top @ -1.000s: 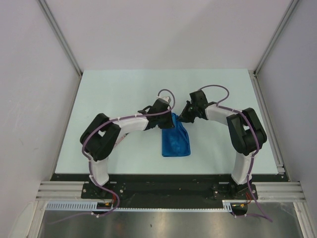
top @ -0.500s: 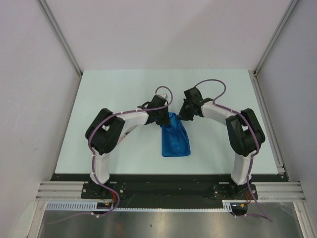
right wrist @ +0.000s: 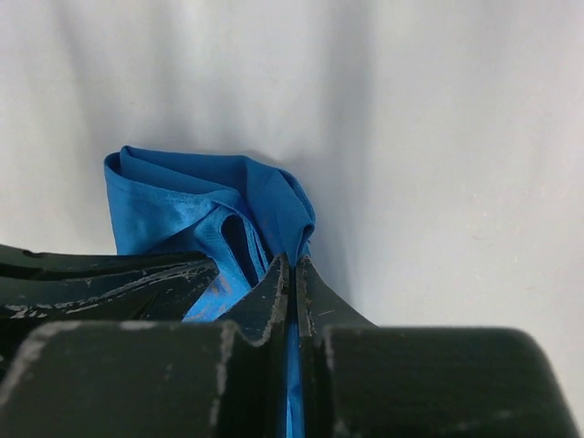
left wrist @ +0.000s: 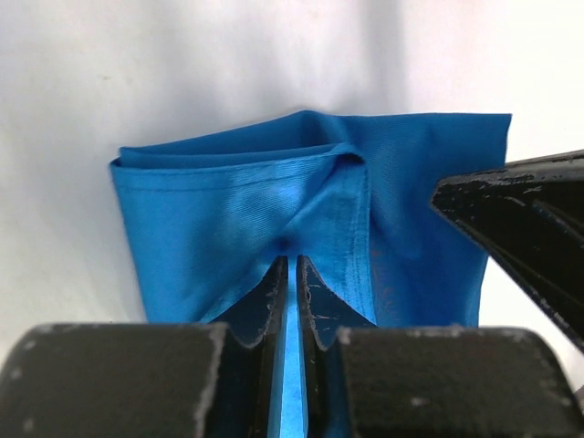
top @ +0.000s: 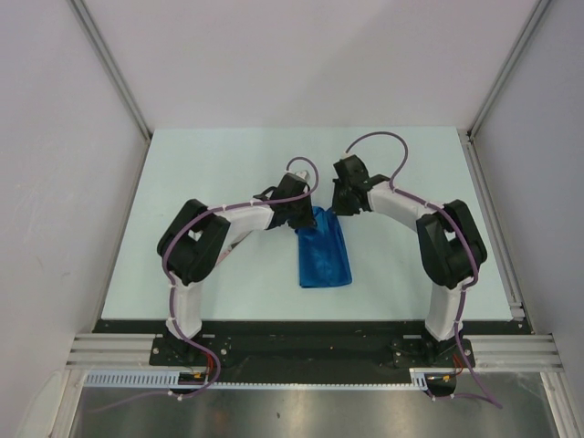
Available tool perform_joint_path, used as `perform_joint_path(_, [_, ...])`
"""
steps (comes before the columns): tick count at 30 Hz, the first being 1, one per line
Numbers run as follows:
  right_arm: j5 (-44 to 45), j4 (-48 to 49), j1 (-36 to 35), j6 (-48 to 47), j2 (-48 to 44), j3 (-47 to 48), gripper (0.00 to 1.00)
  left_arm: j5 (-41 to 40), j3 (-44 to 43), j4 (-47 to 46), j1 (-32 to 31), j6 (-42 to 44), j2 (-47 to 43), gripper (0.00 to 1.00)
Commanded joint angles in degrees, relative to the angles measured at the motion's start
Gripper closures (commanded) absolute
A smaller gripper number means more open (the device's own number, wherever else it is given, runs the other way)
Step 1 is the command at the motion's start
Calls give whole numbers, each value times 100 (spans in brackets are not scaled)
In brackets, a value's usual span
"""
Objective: Fold the napkin into a case and place the utensils inside
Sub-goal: Fold the 2/3-rectangle-folded napkin at the center of the board.
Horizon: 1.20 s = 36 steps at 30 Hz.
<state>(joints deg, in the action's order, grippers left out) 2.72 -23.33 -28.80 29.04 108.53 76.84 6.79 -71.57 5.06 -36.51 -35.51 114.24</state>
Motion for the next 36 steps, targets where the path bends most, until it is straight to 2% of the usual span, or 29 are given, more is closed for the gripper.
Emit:
perform_joint_path(1, [264,-5,-161,-372,-131,253,100,148,11,-312,-5,0,2,89])
perform_joint_path(8, [835,-488,-495,215,221,639,100,156,117,-480,-5,-114,64,89])
perform_joint_path(14, [1178,-331,-732,1059,169,482,100,191,205,-884,-5,-141,99,90])
perform_joint_path(22, [485,635,-671,2070,98,-142,100,454,591,-1306,30,-194,-94,90])
perform_joint_path(26, [501,786,-645,2588,45,-301,100,657,758,-1358,83,-150,-383,87])
perform_joint_path(32, [203,883,-487,3151,28,-397,100,789,881,-972,197,-62,-797,85])
perform_joint_path(36, [62,971,-425,3214,-34,-468,100,553,1049,-727,311,131,-1227,82])
